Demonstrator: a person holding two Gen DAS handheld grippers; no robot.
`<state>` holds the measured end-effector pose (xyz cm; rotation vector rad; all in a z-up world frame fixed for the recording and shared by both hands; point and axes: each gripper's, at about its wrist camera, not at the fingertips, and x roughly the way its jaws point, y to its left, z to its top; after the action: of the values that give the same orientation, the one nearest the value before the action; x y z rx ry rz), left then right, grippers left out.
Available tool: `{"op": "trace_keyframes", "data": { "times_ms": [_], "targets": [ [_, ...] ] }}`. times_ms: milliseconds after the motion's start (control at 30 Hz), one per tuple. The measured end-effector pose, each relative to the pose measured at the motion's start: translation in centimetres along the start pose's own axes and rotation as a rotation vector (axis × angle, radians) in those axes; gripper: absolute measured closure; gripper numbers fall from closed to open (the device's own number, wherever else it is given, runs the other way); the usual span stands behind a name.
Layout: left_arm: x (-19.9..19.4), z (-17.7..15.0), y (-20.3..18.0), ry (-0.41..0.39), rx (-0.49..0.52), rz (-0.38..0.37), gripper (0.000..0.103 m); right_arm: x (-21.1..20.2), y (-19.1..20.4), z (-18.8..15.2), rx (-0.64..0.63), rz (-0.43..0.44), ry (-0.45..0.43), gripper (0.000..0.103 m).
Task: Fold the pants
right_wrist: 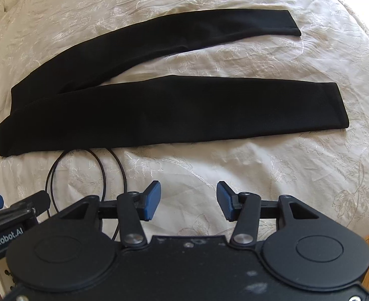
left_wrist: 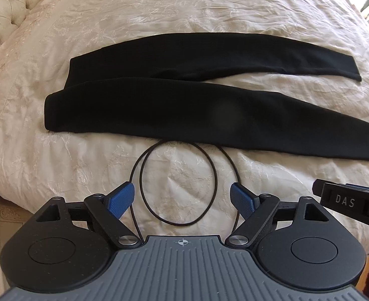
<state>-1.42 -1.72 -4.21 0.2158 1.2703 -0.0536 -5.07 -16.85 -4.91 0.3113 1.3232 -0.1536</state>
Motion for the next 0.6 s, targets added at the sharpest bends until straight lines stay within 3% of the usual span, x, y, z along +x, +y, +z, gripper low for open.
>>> {"op": "trace_keyframes", "data": {
  "times_ms": [300,600],
  "targets": [
    [1.6,3.8,2.6,-0.023,-0.069,0.026,0.02,1.5,1.3,3.2,-0.06,0.009,-0.034,0.053],
    [5.6,11.5,5.2,-0.002,-0.118,0.02,0.02,4.5,1.5,13.0,-0.032,0.009,-0.063,0.053]
  ]
}}
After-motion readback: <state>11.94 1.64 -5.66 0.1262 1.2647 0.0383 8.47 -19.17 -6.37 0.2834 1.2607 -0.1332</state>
